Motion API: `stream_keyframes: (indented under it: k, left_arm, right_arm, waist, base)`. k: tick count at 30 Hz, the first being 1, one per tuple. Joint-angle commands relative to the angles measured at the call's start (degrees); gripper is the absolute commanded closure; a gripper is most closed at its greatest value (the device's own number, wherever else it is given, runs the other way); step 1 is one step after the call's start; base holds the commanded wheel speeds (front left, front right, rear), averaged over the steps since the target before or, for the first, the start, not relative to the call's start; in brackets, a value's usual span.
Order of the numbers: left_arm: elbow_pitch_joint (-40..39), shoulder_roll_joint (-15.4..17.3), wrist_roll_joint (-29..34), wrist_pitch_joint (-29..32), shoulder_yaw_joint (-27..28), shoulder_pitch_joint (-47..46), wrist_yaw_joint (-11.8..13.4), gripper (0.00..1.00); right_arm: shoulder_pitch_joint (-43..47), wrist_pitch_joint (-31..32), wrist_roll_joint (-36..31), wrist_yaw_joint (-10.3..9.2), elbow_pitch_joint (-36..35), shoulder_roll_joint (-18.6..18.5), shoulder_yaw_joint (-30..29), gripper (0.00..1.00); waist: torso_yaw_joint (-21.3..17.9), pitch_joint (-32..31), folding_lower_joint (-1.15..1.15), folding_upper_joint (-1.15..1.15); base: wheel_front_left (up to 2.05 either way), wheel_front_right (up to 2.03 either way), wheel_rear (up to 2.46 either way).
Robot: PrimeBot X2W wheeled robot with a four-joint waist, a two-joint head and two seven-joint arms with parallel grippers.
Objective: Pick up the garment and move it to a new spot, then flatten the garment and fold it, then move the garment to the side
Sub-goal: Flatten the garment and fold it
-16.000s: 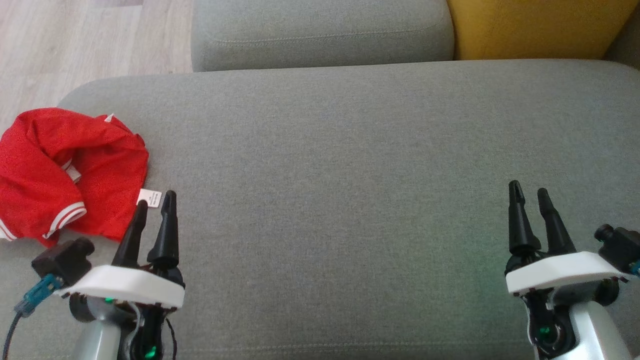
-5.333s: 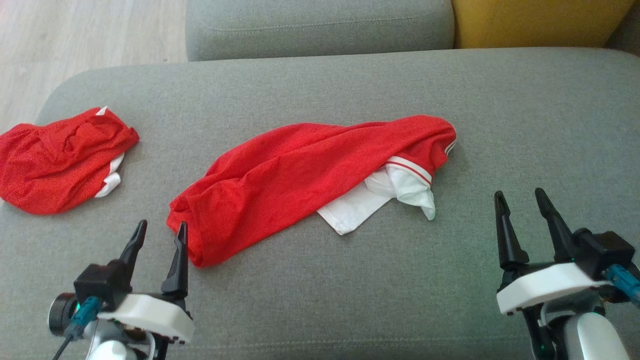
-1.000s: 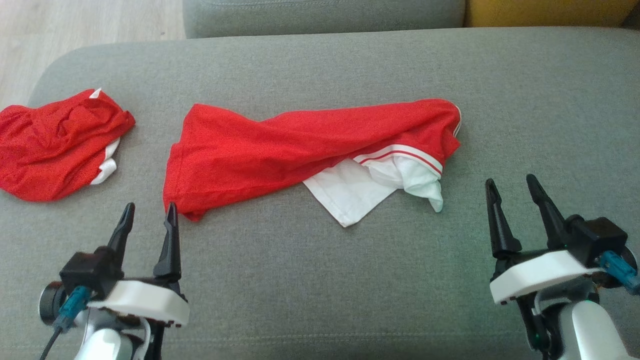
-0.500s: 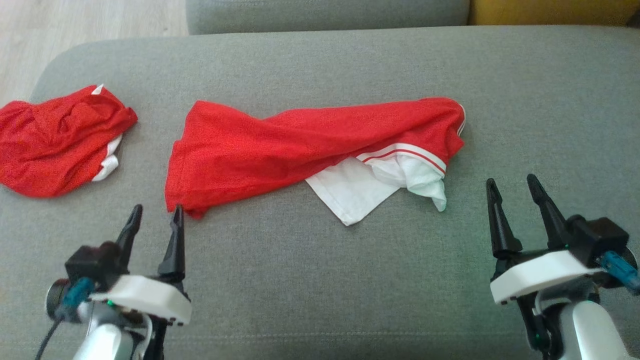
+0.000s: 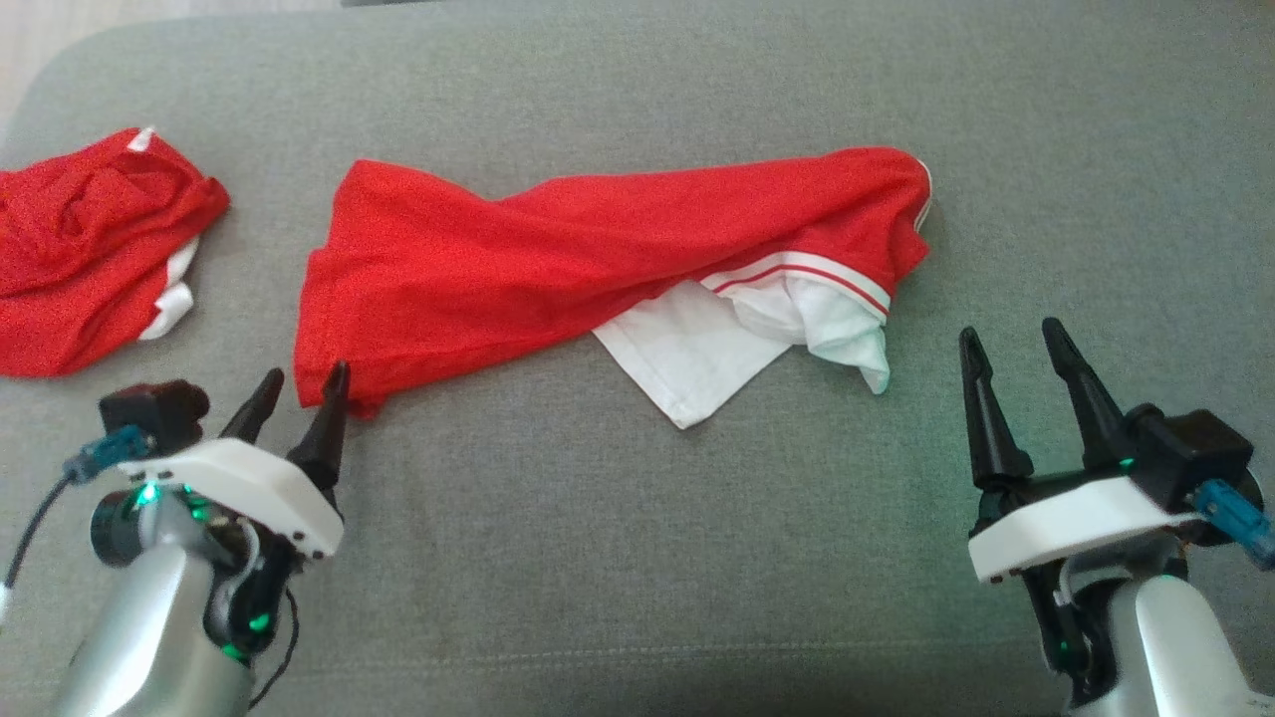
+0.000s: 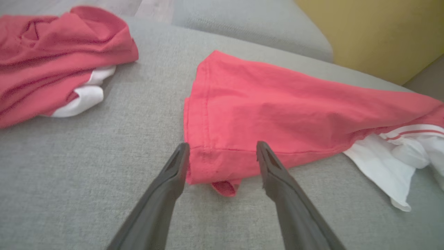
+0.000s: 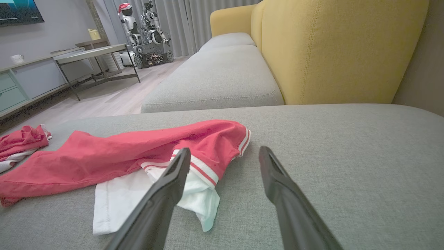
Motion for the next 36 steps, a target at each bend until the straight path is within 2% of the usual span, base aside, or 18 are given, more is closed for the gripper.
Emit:
stream_keyframes:
  k: [1,11,12,13,14,23,31,36]
  left_arm:
    - [-0.1,1.8,-0.9,-0.2,2.8,-3.8,-0.8,0.0]
    - [8.1,2.1,-3.8,-1.9,1.6,-6.9,-3.7,0.0]
    - [8.3,2.1,-4.0,-2.3,1.4,-7.0,-3.8,0.57]
    - [8.5,2.2,-4.1,-2.8,1.2,-7.2,-3.9,0.95]
    - [8.6,2.2,-4.4,-3.1,1.0,-7.2,-4.0,1.0]
    - [7.7,3.8,-4.0,-7.3,-1.4,-7.9,-4.3,1.0]
    - [5.1,3.9,-3.5,-8.7,-2.6,-9.0,-4.3,1.0]
    - [3.5,3.4,-3.2,-9.1,-3.5,-10.2,-4.3,1.0]
  right_arm:
    - [-2.4,-0.7,0.4,-0.04,-1.7,-0.2,1.6,0.0]
    - [-3.0,-1.4,0.8,-0.04,-1.0,-0.2,1.3,0.0]
    - [-3.0,-1.5,0.8,-0.04,-0.9,-0.2,1.2,0.0]
    - [-3.1,-1.6,0.9,-0.04,-0.9,-0.2,1.2,0.0]
    - [-3.1,-1.6,1.0,-0.04,-0.9,-0.2,1.1,0.0]
    - [-3.9,-0.6,0.8,-0.04,0.1,-0.2,2.0,0.0]
    - [-5.4,8.7,-4.5,-0.04,7.0,-0.2,7.6,0.0]
    - [-8.6,9.8,-8.9,-0.04,10.3,-0.4,7.3,0.0]
  waist:
    - [-0.6,0.8,0.0,0.0]
    - [-1.3,1.8,0.0,0.0]
    - [-1.3,1.7,0.0,0.0]
    - [-1.2,1.7,0.0,0.0]
    - [-1.1,1.8,0.0,0.0]
    - [-0.3,2.0,0.0,0.0]
    - [1.4,3.6,0.0,0.0]
    - [2.6,4.8,0.0,0.0]
  base:
    - [0.0,0.0,0.0]
    - [0.0,0.0,0.0]
    - [0.0,0.0,0.0]
    - [0.0,0.0,0.0]
    - [0.0,0.0,0.0]
    - [0.0,0.0,0.0]
    - [0.0,0.0,0.0]
    - [0.0,0.0,0.0]
